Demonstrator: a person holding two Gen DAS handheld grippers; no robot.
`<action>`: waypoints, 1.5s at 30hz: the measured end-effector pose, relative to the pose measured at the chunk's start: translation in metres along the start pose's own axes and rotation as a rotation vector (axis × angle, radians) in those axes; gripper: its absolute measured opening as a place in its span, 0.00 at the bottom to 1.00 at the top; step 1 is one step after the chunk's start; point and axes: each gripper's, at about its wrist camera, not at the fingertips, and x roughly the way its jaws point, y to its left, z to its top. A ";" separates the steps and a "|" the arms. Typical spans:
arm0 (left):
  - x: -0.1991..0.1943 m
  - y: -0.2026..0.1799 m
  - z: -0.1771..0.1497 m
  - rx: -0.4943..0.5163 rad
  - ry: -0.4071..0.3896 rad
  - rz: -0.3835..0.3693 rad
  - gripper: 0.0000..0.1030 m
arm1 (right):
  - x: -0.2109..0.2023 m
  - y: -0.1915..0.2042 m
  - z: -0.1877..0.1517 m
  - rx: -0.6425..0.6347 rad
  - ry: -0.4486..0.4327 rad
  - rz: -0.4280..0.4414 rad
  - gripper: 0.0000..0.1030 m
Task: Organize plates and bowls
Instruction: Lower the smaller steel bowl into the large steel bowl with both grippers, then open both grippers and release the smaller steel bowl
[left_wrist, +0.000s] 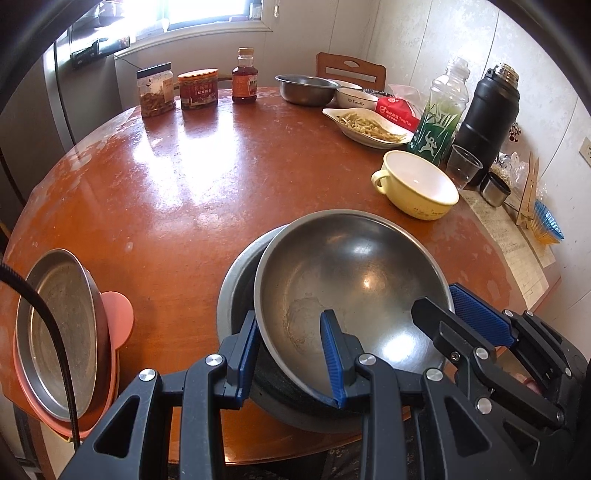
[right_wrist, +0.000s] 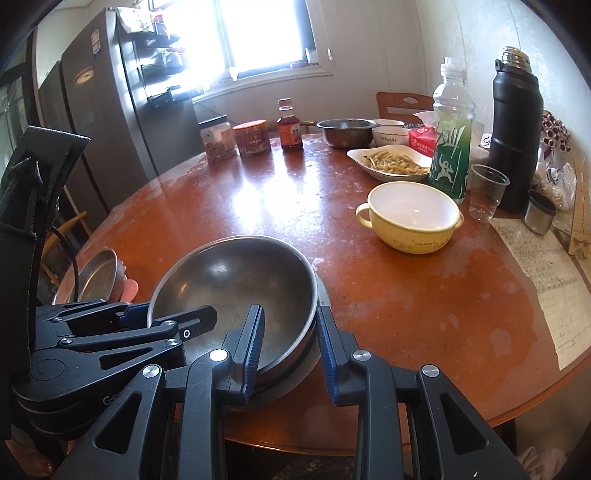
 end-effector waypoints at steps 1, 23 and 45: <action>0.001 -0.001 0.000 0.001 0.002 0.001 0.32 | 0.001 0.000 0.000 0.001 0.002 0.001 0.30; 0.005 -0.006 -0.001 0.032 -0.021 0.062 0.34 | 0.007 -0.005 -0.003 0.009 0.003 0.021 0.30; -0.013 -0.007 0.003 0.043 -0.078 0.058 0.42 | -0.001 -0.010 0.000 0.055 -0.025 0.042 0.36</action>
